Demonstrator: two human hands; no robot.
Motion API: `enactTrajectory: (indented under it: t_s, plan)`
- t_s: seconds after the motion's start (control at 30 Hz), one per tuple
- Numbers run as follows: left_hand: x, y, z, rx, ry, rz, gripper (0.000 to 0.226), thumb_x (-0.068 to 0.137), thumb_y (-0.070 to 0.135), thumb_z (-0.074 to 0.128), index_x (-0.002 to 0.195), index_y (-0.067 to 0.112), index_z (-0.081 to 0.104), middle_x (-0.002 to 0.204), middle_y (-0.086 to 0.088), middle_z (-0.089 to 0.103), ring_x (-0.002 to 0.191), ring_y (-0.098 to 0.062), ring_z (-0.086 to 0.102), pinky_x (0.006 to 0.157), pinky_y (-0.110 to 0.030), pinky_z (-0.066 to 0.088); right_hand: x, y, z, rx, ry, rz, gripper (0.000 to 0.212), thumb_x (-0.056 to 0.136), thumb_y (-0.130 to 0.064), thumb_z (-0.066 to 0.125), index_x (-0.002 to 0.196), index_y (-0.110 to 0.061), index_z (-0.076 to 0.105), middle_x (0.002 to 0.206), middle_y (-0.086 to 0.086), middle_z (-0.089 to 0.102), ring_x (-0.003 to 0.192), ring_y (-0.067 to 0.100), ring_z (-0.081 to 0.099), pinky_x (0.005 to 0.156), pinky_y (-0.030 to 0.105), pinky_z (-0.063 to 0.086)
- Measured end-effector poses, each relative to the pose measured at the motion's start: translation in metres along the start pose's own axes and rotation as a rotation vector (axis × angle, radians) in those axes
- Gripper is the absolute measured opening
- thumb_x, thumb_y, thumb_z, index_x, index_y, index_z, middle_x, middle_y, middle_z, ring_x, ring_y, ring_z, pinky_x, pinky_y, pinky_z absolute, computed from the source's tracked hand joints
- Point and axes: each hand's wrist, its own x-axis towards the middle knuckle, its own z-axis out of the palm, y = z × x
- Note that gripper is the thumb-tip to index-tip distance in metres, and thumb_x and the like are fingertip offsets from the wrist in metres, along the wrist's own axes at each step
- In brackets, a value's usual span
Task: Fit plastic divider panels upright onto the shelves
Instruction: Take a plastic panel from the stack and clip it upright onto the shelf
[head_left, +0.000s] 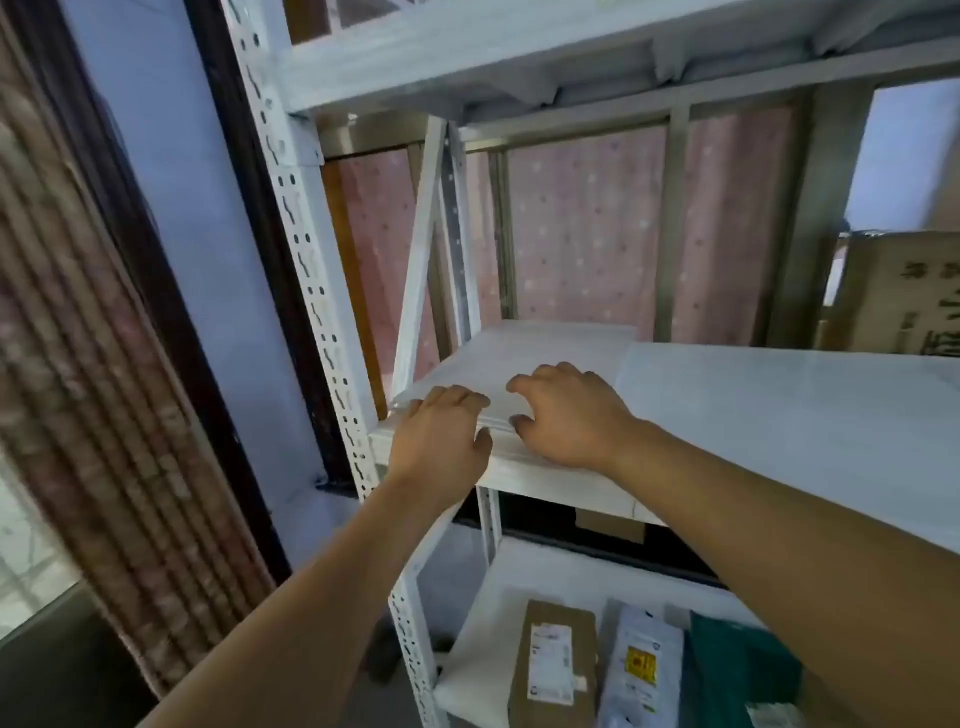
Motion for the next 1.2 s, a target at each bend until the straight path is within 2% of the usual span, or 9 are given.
enactTrajectory:
  t_s: [0.17,0.33,0.53,0.67,0.77,0.83,0.9,1.0,1.2]
  plan:
    - [0.018,-0.017,0.024,-0.095,-0.061,0.107,0.047,0.100,0.030,0.066,0.146,0.028,0.058,0.148,0.007,0.056,0.140,-0.015,0.045,0.119,-0.037,0.035,0.001,0.003,0.024,-0.030,-0.023,0.099,0.051,0.100,-0.045,0.050,0.145,-0.023,0.054,0.143,0.006,0.059,0.132,0.029,0.049,0.105,0.044,0.041]
    - [0.038,-0.032,0.043,-0.226,-0.012,0.158,0.045,0.101,0.033,0.066,0.145,0.027,0.059,0.149,0.007,0.057,0.141,-0.014,0.044,0.120,-0.035,0.032,-0.003,0.014,0.044,0.067,-0.006,0.161,0.058,0.102,-0.051,0.049,0.155,-0.027,0.046,0.156,0.000,0.052,0.145,0.024,0.042,0.118,0.040,0.031]
    - [0.041,-0.047,0.071,-0.270,-0.173,0.136,0.056,0.107,0.057,0.047,0.159,0.036,0.042,0.168,0.008,0.034,0.157,-0.013,0.023,0.132,-0.035,0.012,-0.006,0.015,0.053,0.123,0.087,0.170,0.051,0.098,-0.049,0.057,0.144,-0.027,0.062,0.141,-0.005,0.067,0.122,0.020,0.062,0.110,0.031,0.039]
    - [0.037,-0.051,0.077,-0.318,-0.043,0.135,0.048,0.102,0.064,0.052,0.144,0.042,0.059,0.155,0.014,0.053,0.146,-0.010,0.044,0.124,-0.032,0.026,-0.009,0.014,0.051,0.118,0.112,0.211,0.054,0.094,-0.055,0.060,0.138,-0.024,0.066,0.127,-0.001,0.073,0.113,0.022,0.064,0.101,0.036,0.050]
    - [0.029,-0.050,0.074,-0.344,0.055,0.169,0.057,0.093,0.072,0.039,0.129,0.042,0.072,0.136,0.018,0.068,0.127,-0.009,0.059,0.108,-0.030,0.039,-0.014,0.011,0.049,0.099,0.164,0.230,0.062,0.088,-0.064,0.056,0.132,-0.023,0.070,0.116,-0.002,0.075,0.106,0.021,0.064,0.095,0.038,0.053]
    - [0.023,-0.052,0.072,-0.336,0.096,0.240,0.056,0.096,0.067,0.036,0.128,0.040,0.074,0.132,0.018,0.070,0.121,-0.010,0.061,0.102,-0.032,0.042,-0.016,0.008,0.047,0.080,0.164,0.215,0.062,0.087,-0.066,0.055,0.130,-0.023,0.071,0.112,-0.003,0.076,0.105,0.021,0.064,0.094,0.039,0.052]
    - [0.017,-0.058,0.074,-0.313,0.128,0.323,0.052,0.102,0.061,0.036,0.131,0.037,0.073,0.133,0.017,0.070,0.123,-0.010,0.060,0.102,-0.034,0.044,-0.017,0.006,0.046,0.087,0.150,0.203,0.060,0.089,-0.063,0.059,0.133,-0.025,0.069,0.119,-0.004,0.075,0.112,0.019,0.062,0.099,0.039,0.051]
    - [0.014,-0.067,0.073,-0.320,0.140,0.365,0.053,0.105,0.064,0.035,0.132,0.038,0.072,0.136,0.018,0.069,0.128,-0.006,0.058,0.103,-0.027,0.039,-0.017,0.007,0.046,0.111,0.120,0.207,0.064,0.091,-0.068,0.056,0.142,-0.030,0.063,0.138,-0.008,0.069,0.125,0.016,0.060,0.109,0.035,0.047]
    - [0.006,-0.074,0.071,-0.361,0.072,0.400,0.052,0.101,0.068,0.041,0.137,0.042,0.068,0.144,0.020,0.062,0.140,0.000,0.050,0.111,-0.026,0.035,-0.022,0.003,0.047,0.079,0.095,0.195,0.072,0.091,-0.081,0.043,0.144,-0.035,0.060,0.148,-0.011,0.061,0.131,0.015,0.058,0.111,0.033,0.039]
